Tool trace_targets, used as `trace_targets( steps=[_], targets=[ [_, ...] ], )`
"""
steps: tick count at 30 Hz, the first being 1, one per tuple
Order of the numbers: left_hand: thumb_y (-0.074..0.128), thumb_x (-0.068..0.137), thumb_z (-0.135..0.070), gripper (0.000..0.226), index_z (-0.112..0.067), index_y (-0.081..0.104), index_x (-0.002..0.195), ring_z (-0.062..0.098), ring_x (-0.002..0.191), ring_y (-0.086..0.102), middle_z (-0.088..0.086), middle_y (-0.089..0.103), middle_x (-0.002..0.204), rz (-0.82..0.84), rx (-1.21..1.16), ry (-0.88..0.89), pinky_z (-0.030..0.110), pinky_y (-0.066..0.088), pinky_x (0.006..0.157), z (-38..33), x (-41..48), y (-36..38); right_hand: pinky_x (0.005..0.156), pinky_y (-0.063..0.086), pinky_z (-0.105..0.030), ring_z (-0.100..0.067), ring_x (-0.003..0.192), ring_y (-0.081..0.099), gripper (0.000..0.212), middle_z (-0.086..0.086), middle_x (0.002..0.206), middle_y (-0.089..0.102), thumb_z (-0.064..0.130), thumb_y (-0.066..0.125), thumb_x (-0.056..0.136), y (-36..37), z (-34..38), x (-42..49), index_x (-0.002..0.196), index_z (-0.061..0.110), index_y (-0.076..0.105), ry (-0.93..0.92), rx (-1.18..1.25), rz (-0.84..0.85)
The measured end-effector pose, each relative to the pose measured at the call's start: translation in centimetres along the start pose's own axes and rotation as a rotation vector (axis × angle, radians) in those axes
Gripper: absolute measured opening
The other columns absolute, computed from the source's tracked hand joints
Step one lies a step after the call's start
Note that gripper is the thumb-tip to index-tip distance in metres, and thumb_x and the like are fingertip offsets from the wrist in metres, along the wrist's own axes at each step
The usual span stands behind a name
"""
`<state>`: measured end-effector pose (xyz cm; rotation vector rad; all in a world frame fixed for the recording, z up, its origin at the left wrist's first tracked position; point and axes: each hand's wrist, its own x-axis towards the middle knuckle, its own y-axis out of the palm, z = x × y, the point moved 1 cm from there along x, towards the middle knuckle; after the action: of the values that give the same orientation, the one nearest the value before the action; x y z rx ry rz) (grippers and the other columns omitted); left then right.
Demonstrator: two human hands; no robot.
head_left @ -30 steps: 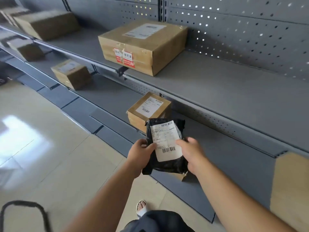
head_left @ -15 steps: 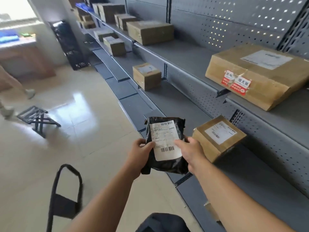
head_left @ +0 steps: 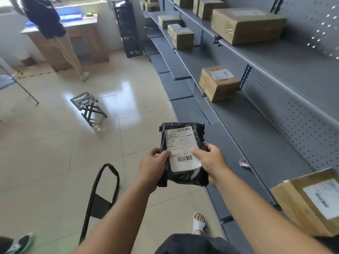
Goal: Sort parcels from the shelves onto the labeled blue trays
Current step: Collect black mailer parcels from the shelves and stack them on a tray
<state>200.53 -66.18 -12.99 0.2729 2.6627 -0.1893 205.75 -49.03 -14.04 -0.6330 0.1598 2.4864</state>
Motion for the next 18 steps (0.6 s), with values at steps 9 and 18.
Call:
trace_targets(
  steps=[9, 18],
  targets=[
    [0.073, 0.093, -0.022, 0.015, -0.014, 0.064, 0.102, 0.023, 0.077, 0.078, 0.006, 0.08, 0.09, -0.121, -0.158, -0.041, 0.035, 0.06, 0.062, -6.4, 11.4, -0.8, 0.074, 0.064, -0.049, -0.029, 0.083, 0.077, 0.021, -0.01, 0.099, 0.076, 0.012, 0.071, 0.089, 6.6, 8.0, 12.7, 0.11, 0.015, 0.064, 0.0, -0.047, 0.197],
    [0.075, 0.091, -0.019, 0.019, -0.011, 0.065, 0.105, 0.03, 0.086, 0.078, 0.009, 0.08, 0.097, -0.261, -0.263, -0.022, 0.045, 0.063, 0.075, -12.6, 22.3, -3.5, 0.079, 0.064, -0.049, -0.029, 0.088, 0.077, 0.017, -0.009, 0.104, 0.076, 0.012, 0.067, 0.093, 14.5, 15.7, 24.1, 0.11, 0.015, 0.064, -0.009, -0.084, 0.365]
  ],
)
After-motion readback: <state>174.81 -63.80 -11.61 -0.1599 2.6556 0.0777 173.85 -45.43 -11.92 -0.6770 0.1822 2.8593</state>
